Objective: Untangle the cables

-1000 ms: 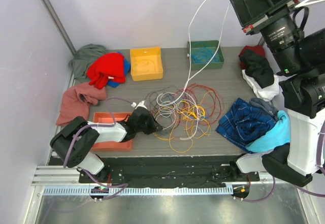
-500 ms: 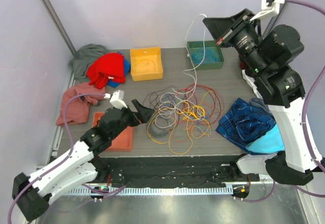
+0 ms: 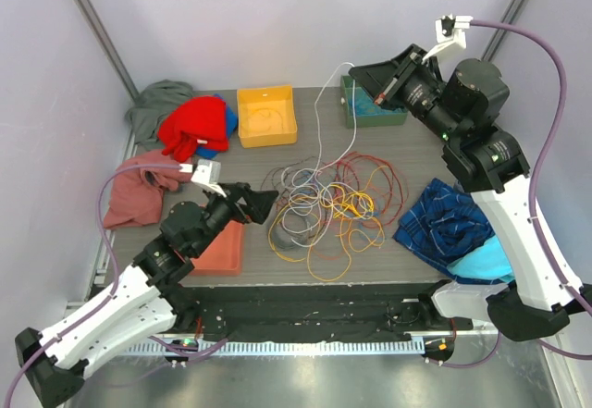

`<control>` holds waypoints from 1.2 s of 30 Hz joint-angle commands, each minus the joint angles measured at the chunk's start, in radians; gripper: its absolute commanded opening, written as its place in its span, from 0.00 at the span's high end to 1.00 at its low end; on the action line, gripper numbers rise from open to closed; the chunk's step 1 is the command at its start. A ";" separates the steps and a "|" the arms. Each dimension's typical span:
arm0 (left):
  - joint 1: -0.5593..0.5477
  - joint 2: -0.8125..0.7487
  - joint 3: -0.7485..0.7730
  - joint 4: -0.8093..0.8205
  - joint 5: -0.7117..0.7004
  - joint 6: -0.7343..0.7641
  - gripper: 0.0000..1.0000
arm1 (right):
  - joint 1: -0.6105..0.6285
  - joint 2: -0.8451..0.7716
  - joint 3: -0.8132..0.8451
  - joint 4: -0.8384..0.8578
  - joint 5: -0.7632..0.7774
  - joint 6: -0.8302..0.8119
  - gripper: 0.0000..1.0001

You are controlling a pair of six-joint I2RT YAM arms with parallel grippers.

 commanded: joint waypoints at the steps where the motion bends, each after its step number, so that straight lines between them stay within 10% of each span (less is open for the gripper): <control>1: -0.069 0.065 -0.008 0.272 0.011 0.224 0.00 | 0.008 -0.018 0.043 0.012 -0.075 0.050 0.99; 17: -0.181 0.447 0.041 0.761 0.089 0.462 0.00 | 0.043 -0.035 0.052 -0.022 -0.155 0.096 0.99; 33: -0.130 0.852 0.282 0.921 -0.013 0.467 0.01 | 0.080 -0.130 -0.014 -0.051 -0.188 0.105 0.99; 36: -0.089 0.863 0.297 0.900 0.045 0.396 0.29 | 0.078 -0.152 -0.037 -0.064 -0.165 0.082 0.99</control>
